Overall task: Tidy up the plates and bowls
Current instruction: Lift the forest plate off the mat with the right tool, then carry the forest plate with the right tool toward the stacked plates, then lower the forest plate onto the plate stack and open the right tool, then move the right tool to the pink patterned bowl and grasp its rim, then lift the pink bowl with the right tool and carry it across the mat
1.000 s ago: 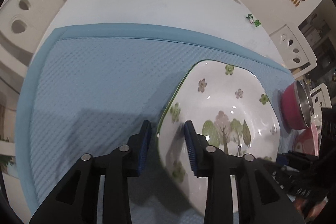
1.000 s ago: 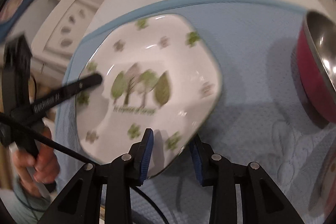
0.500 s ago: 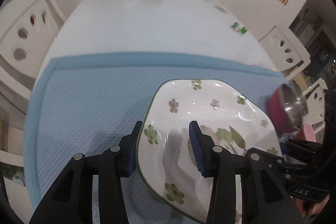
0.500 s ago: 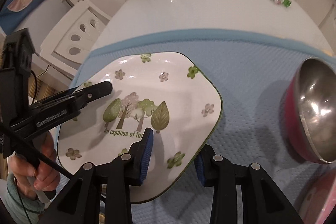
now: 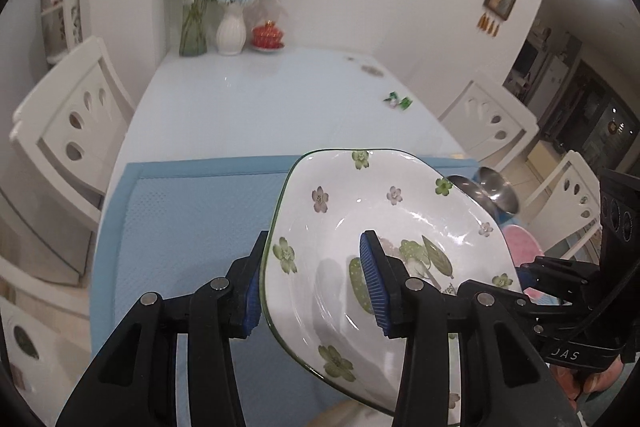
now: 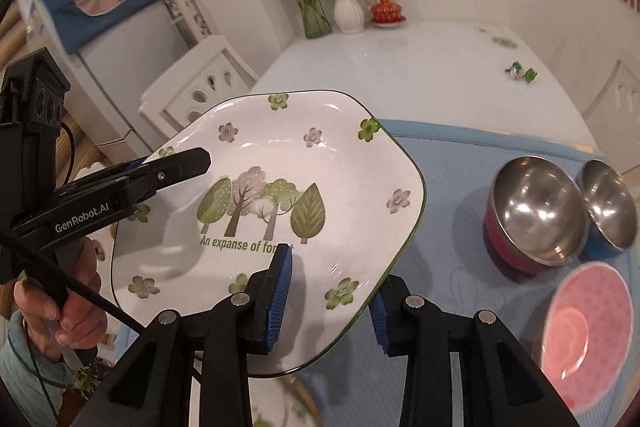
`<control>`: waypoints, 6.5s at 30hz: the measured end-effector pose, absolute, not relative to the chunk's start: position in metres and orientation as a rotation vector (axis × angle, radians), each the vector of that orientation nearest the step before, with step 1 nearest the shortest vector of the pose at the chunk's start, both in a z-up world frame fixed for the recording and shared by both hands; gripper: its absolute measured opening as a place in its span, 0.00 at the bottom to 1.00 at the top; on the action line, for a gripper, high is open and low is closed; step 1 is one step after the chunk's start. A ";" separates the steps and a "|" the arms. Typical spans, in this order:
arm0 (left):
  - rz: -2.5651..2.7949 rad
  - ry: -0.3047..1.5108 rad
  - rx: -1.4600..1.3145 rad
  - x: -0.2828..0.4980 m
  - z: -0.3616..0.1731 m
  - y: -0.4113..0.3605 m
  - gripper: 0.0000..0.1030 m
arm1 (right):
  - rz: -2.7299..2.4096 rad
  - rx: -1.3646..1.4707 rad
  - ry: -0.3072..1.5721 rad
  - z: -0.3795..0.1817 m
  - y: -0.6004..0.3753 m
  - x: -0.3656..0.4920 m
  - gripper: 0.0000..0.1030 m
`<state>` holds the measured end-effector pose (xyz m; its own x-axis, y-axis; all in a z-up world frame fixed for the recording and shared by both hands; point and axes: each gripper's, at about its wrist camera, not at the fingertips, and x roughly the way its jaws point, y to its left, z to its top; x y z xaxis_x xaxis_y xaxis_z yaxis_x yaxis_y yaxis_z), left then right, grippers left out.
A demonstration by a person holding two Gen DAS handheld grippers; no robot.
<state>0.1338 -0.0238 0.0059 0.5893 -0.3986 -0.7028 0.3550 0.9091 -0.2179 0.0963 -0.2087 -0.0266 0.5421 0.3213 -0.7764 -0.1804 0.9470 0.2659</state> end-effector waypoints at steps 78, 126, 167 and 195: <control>-0.297 1.106 -0.222 -0.066 -0.097 0.005 0.38 | 0.393 0.086 1.272 -0.105 -0.177 -0.087 0.34; -0.476 0.937 -0.127 -0.002 -0.011 -0.037 0.41 | 0.222 0.221 1.182 -0.070 -0.218 -0.060 0.35; -0.325 1.185 -0.105 0.084 -0.089 -0.305 0.60 | 0.132 0.356 1.173 -0.109 -0.487 0.048 0.55; -0.395 1.233 -0.109 0.086 -0.102 -0.319 0.13 | 0.189 0.365 1.193 -0.120 -0.478 0.054 0.12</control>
<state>0.0859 -0.3191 -0.1016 0.2733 -0.3511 -0.8956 0.2342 0.9273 -0.2921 0.0542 -0.4784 -0.1195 0.3625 0.3332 -0.8704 0.0477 0.9260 0.3744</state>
